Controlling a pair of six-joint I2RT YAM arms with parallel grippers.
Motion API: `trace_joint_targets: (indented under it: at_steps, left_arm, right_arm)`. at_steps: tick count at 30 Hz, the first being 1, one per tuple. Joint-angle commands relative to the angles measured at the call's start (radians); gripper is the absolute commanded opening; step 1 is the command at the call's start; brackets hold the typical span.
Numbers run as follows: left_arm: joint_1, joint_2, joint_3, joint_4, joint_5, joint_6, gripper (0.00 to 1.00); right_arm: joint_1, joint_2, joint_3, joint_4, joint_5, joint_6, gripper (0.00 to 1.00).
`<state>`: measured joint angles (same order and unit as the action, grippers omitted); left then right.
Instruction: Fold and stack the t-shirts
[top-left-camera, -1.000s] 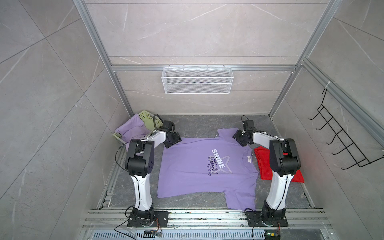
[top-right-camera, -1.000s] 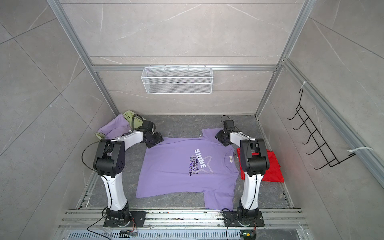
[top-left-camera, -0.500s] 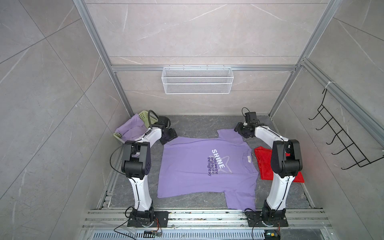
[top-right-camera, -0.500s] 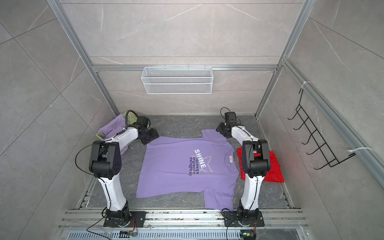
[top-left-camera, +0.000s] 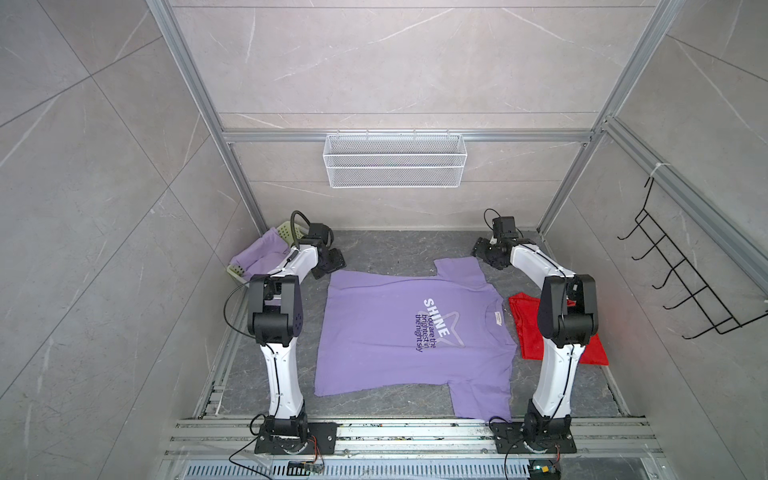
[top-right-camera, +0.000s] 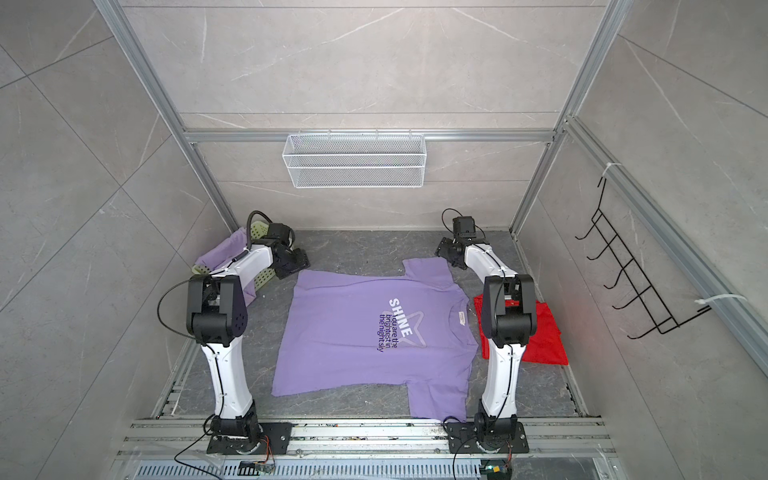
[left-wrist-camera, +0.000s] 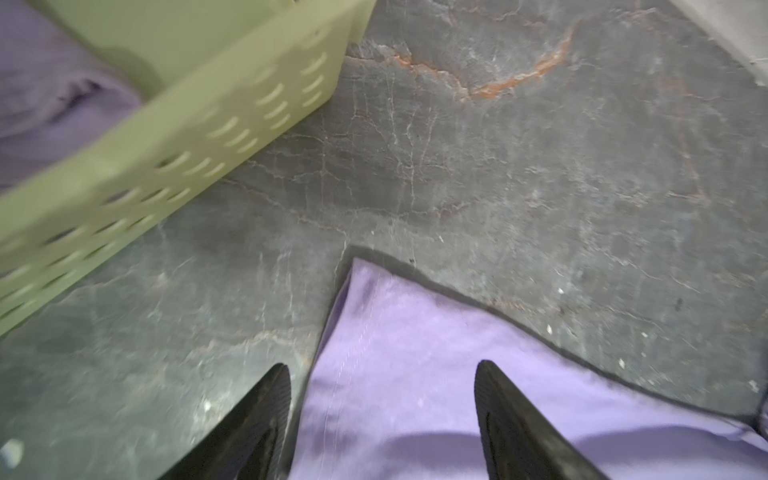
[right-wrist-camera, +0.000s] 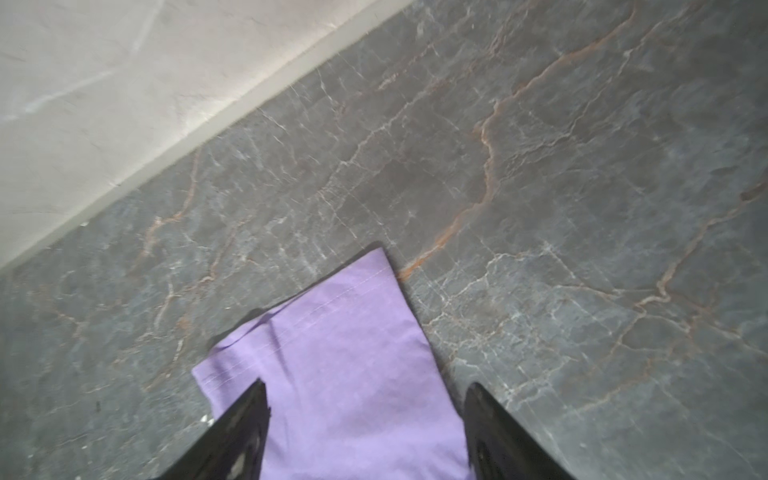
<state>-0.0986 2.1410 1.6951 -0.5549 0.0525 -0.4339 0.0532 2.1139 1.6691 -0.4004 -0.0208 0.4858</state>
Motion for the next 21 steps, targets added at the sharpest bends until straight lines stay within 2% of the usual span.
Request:
trace_joint_targets:
  at_steps: [1, 11, 19, 21]
  left_arm:
    - [0.000, 0.036, 0.056, -0.030, -0.014, 0.031, 0.70]
    - [-0.001, 0.093, 0.045, 0.023, 0.009, 0.004, 0.61]
    - [-0.007, 0.128, 0.067, 0.047, 0.017, 0.036, 0.55]
    - [-0.007, 0.138, 0.080, 0.040, 0.028, 0.043, 0.50]
  right_arm:
    - [-0.007, 0.044, 0.042, -0.040, 0.021, -0.025, 0.74]
    - [-0.009, 0.130, 0.095, -0.091, 0.030, -0.054, 0.73]
    - [-0.011, 0.151, 0.121, -0.126, 0.051, -0.069, 0.72]
    - [-0.011, 0.158, 0.134, -0.137, 0.043, -0.070, 0.72]
